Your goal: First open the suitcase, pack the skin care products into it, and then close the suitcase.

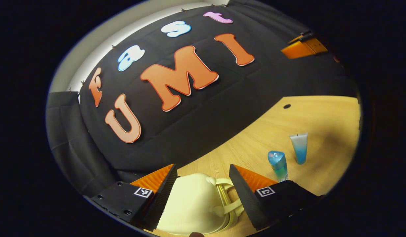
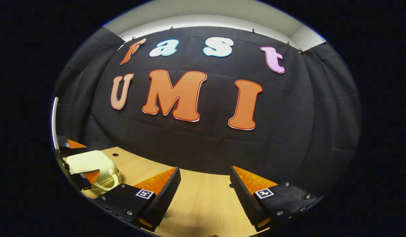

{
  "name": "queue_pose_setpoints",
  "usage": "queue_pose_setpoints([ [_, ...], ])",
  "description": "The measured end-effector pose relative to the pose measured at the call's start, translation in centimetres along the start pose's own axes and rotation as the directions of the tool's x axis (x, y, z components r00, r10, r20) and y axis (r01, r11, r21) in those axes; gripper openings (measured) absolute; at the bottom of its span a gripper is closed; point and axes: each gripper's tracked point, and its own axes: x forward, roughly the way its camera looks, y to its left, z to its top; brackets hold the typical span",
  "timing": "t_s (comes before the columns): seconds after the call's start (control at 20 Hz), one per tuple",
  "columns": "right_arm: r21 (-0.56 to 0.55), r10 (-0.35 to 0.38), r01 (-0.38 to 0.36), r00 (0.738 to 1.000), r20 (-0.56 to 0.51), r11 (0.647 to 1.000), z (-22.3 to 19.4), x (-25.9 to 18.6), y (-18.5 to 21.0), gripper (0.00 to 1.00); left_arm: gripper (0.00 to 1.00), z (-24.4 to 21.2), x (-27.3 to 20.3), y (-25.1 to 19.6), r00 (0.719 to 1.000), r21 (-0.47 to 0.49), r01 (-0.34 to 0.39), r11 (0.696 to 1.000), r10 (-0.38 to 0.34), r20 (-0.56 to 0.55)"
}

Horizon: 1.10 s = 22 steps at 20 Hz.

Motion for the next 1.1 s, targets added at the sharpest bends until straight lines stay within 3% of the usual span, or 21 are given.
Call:
queue_pose_setpoints([
  [0.3,-0.028,-0.067,0.066,0.997,-0.025,0.997,-0.2,1.0,-2.2,0.95,0.98,-4.4,0.7,-3.0,0.993,0.132,0.108,0.985,-0.101,-0.058],
  [0.6,-0.044,-0.103,0.101,0.994,-0.037,0.994,-0.9,1.0,-3.6,0.95,0.97,-8.0,0.5,-4.4,0.982,0.225,0.164,0.96,-0.137,-0.129],
  [0.95,-0.049,-0.09,0.089,0.995,-0.033,0.995,-1.2,0.9,-3.4,0.96,0.97,-10.5,0.8,-5.0,0.974,0.302,0.161,0.94,-0.101,-0.203],
  [1.1,-0.041,-0.082,0.081,0.996,-0.027,0.996,-1.0,0.8,-3.2,0.96,0.88,-10.6,1.6,-5.7,0.975,0.364,0.158,0.918,-0.087,-0.203],
])
